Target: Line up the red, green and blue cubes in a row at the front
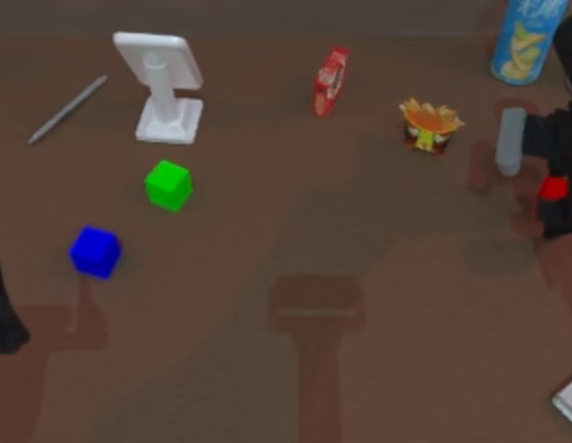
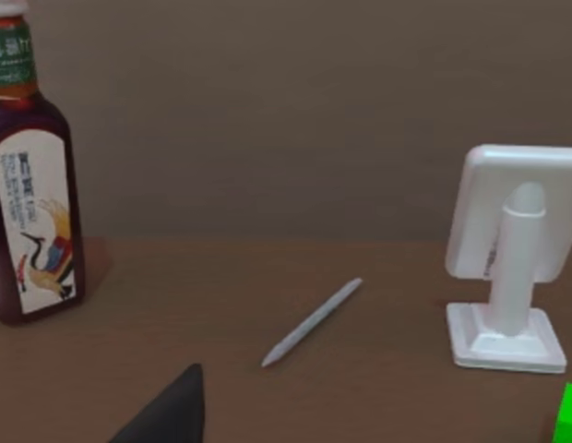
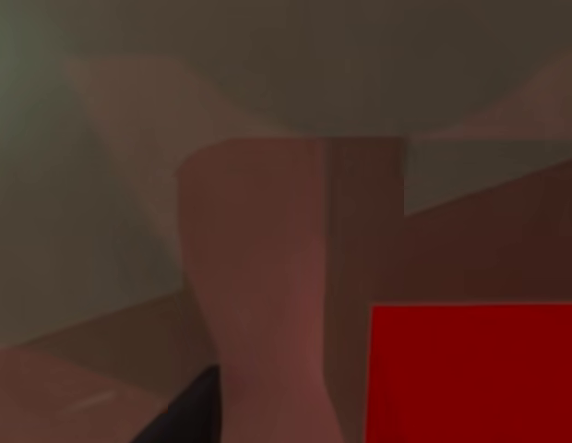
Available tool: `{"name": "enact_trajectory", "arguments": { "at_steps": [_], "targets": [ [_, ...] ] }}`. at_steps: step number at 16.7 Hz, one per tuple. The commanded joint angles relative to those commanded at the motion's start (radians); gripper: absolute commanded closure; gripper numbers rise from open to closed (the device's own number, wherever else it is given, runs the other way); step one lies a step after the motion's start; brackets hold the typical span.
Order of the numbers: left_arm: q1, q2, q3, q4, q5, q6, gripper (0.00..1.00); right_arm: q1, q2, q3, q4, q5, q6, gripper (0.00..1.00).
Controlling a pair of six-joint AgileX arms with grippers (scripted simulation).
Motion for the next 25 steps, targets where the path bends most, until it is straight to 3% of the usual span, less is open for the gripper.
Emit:
{"name": "enact_trajectory", "arguments": {
  "at_steps": [9,17,25],
  "targets": [
    [0.000,0.000,0.000,0.000,0.000,0.000,0.00,0.000,0.000,0.000,0.000,0.000,0.000,0.98],
    [0.000,0.000,0.000,0.000,0.000,0.000,0.00,0.000,0.000,0.000,0.000,0.000,0.000,1.00],
    [0.000,0.000,0.000,0.000,0.000,0.000,0.00,0.005,-0.089,0.127,-0.224,-0.004,0.020,1.00]
  ]
}}
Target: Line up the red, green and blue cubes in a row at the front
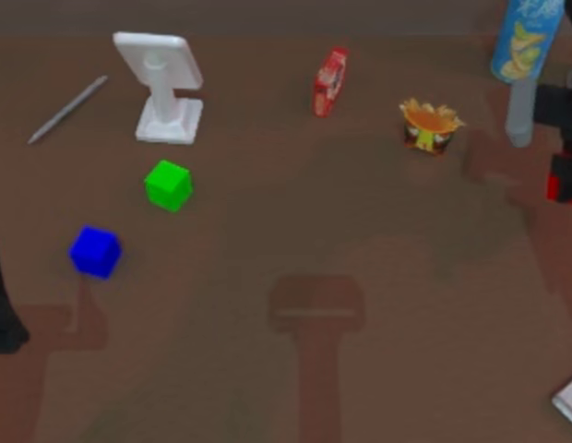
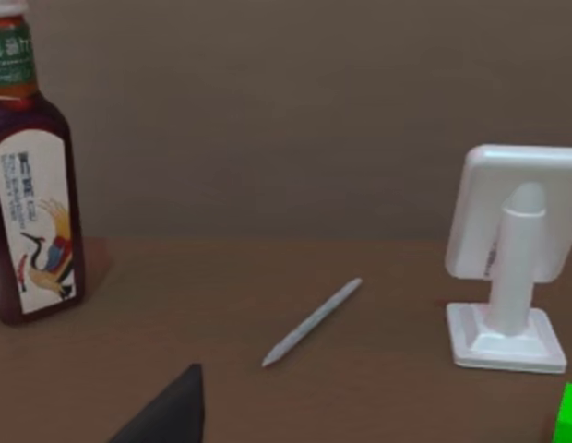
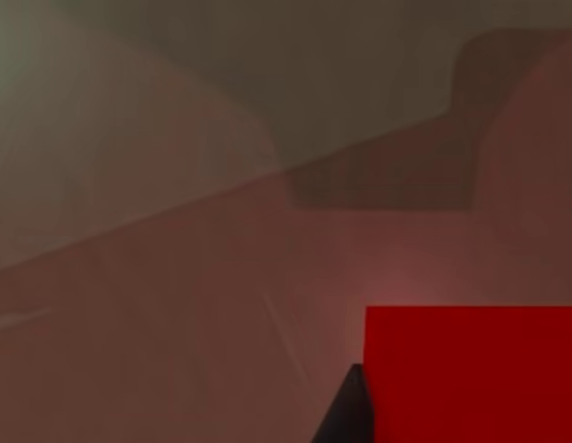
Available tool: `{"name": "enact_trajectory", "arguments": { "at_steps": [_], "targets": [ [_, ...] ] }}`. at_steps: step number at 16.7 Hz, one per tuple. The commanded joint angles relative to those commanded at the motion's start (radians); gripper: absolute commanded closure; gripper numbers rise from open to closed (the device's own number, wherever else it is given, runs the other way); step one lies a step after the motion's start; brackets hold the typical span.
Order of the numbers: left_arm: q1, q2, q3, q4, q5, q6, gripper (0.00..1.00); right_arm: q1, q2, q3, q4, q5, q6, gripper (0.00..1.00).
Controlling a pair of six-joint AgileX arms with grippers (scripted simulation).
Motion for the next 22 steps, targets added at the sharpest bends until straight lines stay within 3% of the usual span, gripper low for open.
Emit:
{"name": "enact_trajectory", "arguments": {
  "at_steps": [7,10,14,19,22],
  "targets": [
    [0.000,0.000,0.000,0.000,0.000,0.000,0.00,0.001,-0.017,0.040,-0.051,0.000,0.003,1.00],
    [0.000,0.000,0.000,0.000,0.000,0.000,0.00,0.068,0.001,0.074,-0.068,0.000,0.047,1.00],
    [0.000,0.000,0.000,0.000,0.000,0.000,0.00,0.284,0.042,0.157,-0.114,0.000,0.190,1.00],
    [0.000,0.000,0.000,0.000,0.000,0.000,0.00,0.658,0.097,0.268,-0.185,-0.004,0.418,1.00],
    [0.000,0.000,0.000,0.000,0.000,0.000,0.00,0.835,0.113,0.322,-0.214,-0.004,0.539,1.00]
  ]
}}
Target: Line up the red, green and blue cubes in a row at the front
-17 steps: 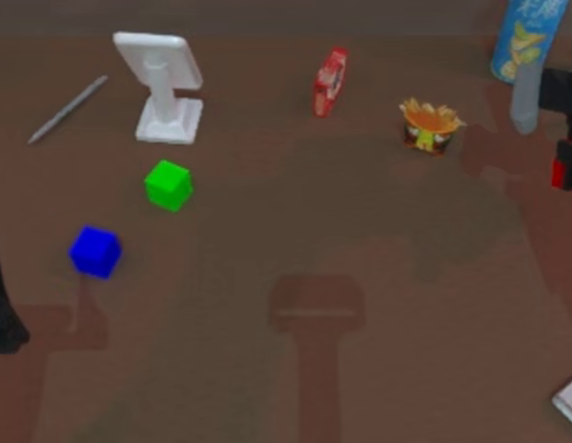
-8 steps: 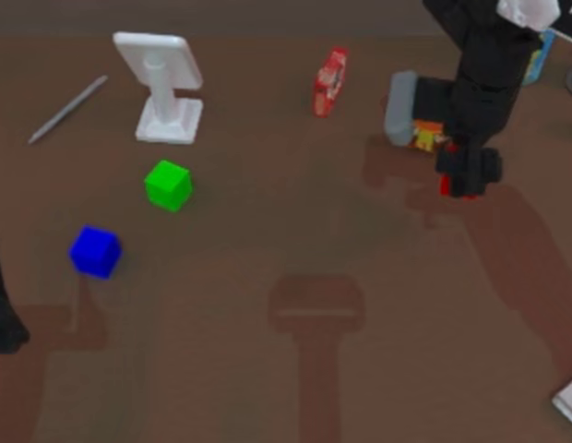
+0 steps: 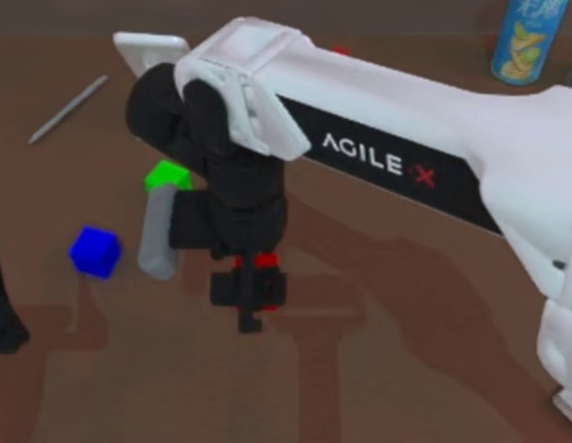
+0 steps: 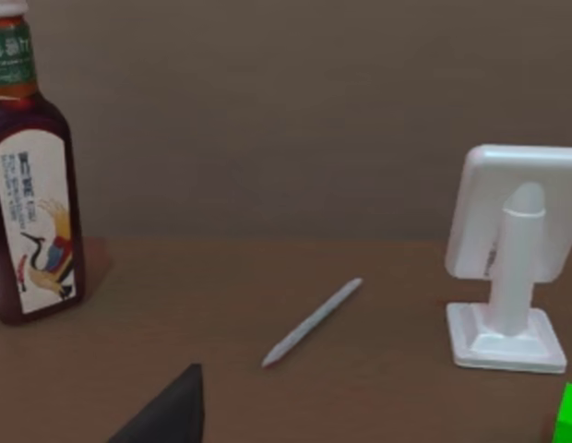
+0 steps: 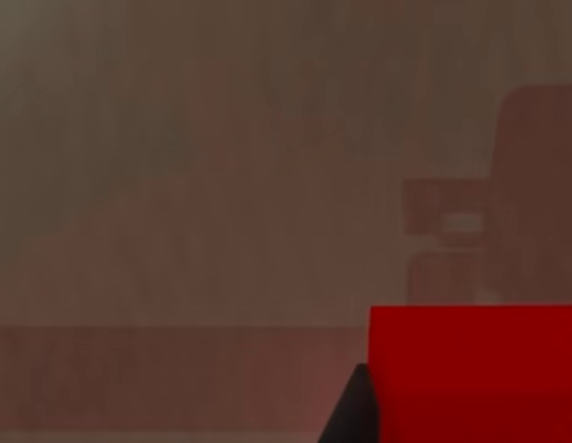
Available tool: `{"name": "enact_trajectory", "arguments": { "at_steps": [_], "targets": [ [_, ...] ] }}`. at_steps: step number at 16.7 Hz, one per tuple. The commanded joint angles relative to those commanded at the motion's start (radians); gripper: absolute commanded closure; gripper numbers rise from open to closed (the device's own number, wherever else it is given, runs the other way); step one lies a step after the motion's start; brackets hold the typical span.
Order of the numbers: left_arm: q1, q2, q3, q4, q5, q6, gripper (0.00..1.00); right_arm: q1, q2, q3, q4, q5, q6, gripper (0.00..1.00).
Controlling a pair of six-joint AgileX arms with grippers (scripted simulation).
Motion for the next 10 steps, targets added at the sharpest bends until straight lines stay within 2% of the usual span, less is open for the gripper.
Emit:
{"name": "enact_trajectory", "arguments": {
  "at_steps": [3,10],
  "targets": [
    [0.000,0.000,0.000,0.000,0.000,0.000,0.00,0.083,0.003,0.028,-0.012,0.002,0.071,1.00],
    [0.000,0.000,0.000,0.000,0.000,0.000,0.00,0.087,-0.001,0.010,0.005,0.001,0.079,1.00]
  ]
}}
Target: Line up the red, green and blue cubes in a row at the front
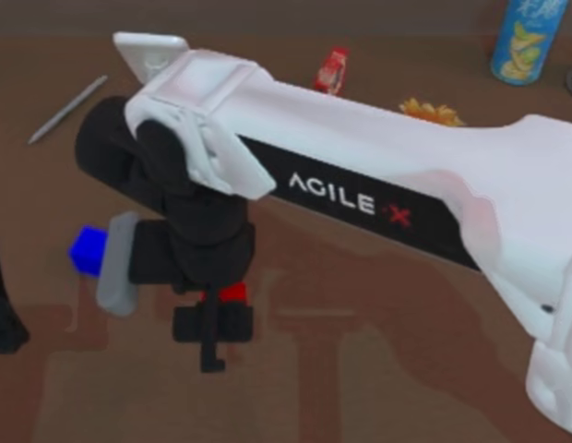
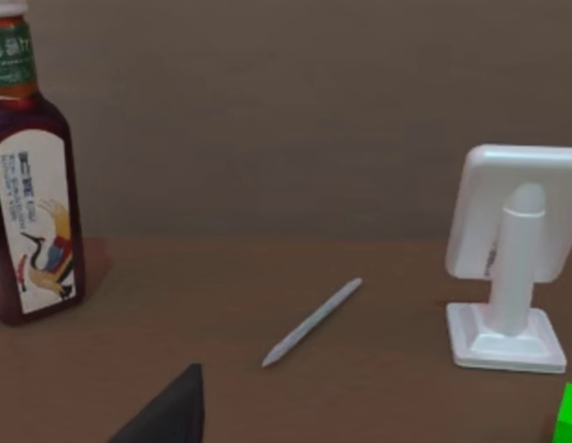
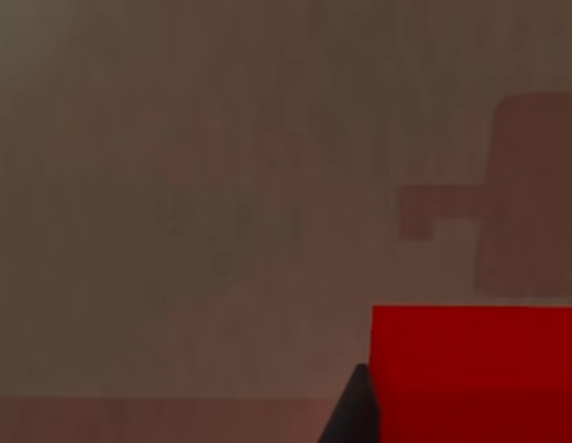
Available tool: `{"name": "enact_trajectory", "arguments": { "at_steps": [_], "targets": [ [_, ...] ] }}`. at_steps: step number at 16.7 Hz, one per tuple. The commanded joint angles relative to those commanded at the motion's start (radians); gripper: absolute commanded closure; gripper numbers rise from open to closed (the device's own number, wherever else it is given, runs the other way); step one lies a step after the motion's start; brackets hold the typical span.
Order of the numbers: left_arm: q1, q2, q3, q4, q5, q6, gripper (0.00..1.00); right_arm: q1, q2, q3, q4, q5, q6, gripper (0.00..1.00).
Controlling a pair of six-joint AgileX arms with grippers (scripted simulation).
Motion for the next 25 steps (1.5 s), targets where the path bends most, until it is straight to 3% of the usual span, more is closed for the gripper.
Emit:
{"name": "enact_trajectory", "arguments": {
  "at_steps": [7,12,25],
  "targets": [
    [0.000,0.000,0.000,0.000,0.000,0.000,0.00,0.004,0.017,-0.217,0.235,0.001,0.001,1.00],
    [0.000,0.000,0.000,0.000,0.000,0.000,0.00,0.005,0.020,-0.229,0.247,0.001,0.000,1.00],
    [0.000,0.000,0.000,0.000,0.000,0.000,0.00,0.005,0.020,-0.229,0.247,0.001,0.000,0.02]
  ]
}}
